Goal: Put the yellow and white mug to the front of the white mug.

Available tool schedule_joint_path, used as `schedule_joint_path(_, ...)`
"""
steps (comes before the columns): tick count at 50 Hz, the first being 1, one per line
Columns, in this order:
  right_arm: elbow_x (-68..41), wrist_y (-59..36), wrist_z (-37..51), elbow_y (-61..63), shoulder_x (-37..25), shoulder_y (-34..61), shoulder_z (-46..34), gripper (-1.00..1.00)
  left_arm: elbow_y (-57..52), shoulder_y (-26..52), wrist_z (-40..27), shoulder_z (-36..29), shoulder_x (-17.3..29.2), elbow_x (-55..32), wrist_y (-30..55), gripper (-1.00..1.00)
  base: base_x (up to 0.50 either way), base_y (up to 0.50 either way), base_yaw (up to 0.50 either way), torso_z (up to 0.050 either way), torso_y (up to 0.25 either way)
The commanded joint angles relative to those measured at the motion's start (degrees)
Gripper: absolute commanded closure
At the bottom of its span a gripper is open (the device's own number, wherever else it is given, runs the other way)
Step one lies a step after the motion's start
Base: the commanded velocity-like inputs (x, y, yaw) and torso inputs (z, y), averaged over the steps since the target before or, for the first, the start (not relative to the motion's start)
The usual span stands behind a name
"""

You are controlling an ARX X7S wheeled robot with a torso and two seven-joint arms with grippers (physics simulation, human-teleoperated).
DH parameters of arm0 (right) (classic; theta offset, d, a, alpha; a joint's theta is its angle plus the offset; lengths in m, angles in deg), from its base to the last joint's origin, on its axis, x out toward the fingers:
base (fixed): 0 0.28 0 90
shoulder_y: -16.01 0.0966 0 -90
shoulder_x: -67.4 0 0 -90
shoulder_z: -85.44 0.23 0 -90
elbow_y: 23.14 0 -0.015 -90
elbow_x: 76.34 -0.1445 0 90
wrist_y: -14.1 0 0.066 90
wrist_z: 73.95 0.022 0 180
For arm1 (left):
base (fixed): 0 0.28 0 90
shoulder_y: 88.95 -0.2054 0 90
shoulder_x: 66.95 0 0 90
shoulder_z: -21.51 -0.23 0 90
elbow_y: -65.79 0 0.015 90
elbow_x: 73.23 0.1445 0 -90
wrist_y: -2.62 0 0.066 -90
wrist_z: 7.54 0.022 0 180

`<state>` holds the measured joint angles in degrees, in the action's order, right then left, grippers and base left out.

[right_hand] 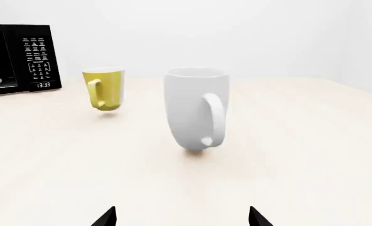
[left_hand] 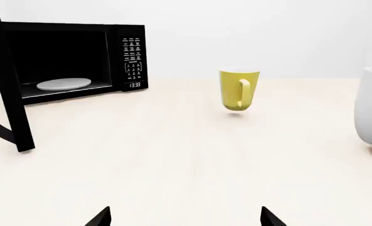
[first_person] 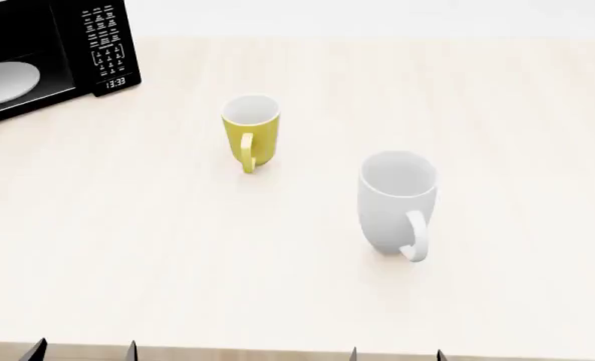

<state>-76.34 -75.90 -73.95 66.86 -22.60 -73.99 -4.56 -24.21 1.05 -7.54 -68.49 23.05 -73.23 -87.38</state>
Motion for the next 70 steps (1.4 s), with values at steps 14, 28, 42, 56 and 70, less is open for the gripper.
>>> schedule_joint_path(14, -4.5, -4.4, 4.2, 2.8, -3.1, -0.2, -1.8, -1.0, -0.6, 0.2, -2.6, -2.6, 3.1, -3.8, 0.8, -1.0, 0.0, 0.0, 0.0, 0.0, 0.0)
schedule_joint_path(28, -8.5, -8.5, 7.6, 10.8, -6.4, -3.2, 3.6, -1.0, -1.8, 0.3, -4.7, -3.2, 4.8, -4.2, 1.3, -1.0, 0.0, 0.0, 0.0, 0.0, 0.0)
schedule_joint_path(42, -11.9, -8.0, 9.3, 14.4, -8.1, -6.5, 8.2, -1.0, -11.4, -3.1, -6.5, -3.0, 6.6, -5.4, 3.2, -1.0, 0.0, 0.0, 0.0, 0.0, 0.0)
schedule_joint_path(56, -14.8, -2.0, 7.7, 14.9, -8.8, -8.7, 9.9, -1.0, -11.5, -2.5, -7.1, -2.2, 7.6, -7.8, 3.5, -1.0, 0.21, -0.25, 0.0, 0.0, 0.0)
schedule_joint_path(70, -14.6, -0.8, 8.2, 14.9, -9.3, -9.3, 9.3, -1.0, -11.0, -2.4, -6.3, -2.3, 8.3, -10.8, 3.2, -1.0, 0.43, -0.27, 0.0, 0.0, 0.0)
